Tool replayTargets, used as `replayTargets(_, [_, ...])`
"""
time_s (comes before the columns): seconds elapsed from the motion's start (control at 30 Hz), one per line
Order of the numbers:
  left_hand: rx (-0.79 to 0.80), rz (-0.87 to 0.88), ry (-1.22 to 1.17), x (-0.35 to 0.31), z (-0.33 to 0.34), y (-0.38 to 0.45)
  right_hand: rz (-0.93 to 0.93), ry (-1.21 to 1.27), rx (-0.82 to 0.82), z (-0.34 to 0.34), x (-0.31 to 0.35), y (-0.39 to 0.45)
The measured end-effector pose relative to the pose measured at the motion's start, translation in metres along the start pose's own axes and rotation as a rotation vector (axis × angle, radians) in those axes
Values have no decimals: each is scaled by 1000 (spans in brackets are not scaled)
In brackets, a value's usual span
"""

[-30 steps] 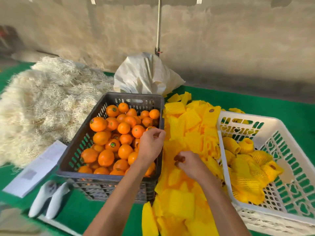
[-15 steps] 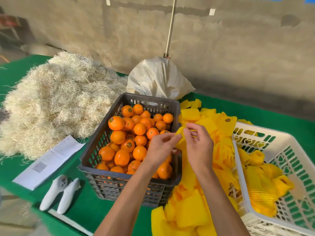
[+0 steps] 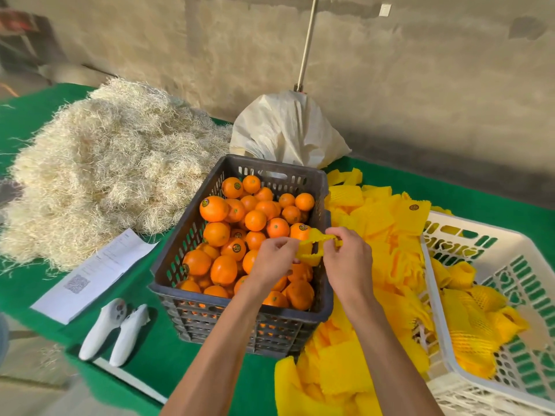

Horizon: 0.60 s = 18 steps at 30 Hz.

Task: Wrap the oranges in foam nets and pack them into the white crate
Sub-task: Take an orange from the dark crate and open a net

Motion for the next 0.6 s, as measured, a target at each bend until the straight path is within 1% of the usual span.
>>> replayTargets(0.07, [95, -103, 33, 7, 10, -1, -27, -29, -19, -1, 0, -1])
replayTargets(0.13, [189, -177, 57, 15, 19, -2, -1, -25, -34, -4, -5, 0])
replayTargets(0.17, [191, -194, 62, 19, 20, -1, 22, -17, -40, -7, -10, 1])
replayTargets(0.23, [91, -173, 118, 23, 11, 5, 59, 7, -40, -10, -17, 3])
replayTargets(0.27, [59, -128, 199, 24, 7, 8, 64, 19, -37, -11, -18, 4])
replayTargets(0.3, [75, -85, 322, 27, 6, 10, 59, 28, -37, -12, -18, 5])
replayTargets(0.33, [143, -73, 467, 30, 9, 9, 51, 34, -43, -14, -17, 5])
replayTargets(0.4, [312, -135, 709, 39, 17, 4, 40, 50, -57, -16, -13, 4])
replayTargets(0.47, [372, -156, 837, 42, 24, 1, 42, 63, -58, -17, -11, 3])
replayTargets(0.53, [349, -114, 924, 44, 26, 4, 54, 69, -50, -18, -12, 3])
replayTargets(0.6, [319, -65, 925, 40, 25, 5, 61, 72, -49, -21, -15, 4])
Point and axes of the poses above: each hand's wrist, its own y-axis towards the middle knuckle, its own z-axis out of the palm, x = y × z, the point moved 6 cm from there along y, towards the middle knuckle, and after that the axes turned 6 degrees about -x, right-handed, at the moved point
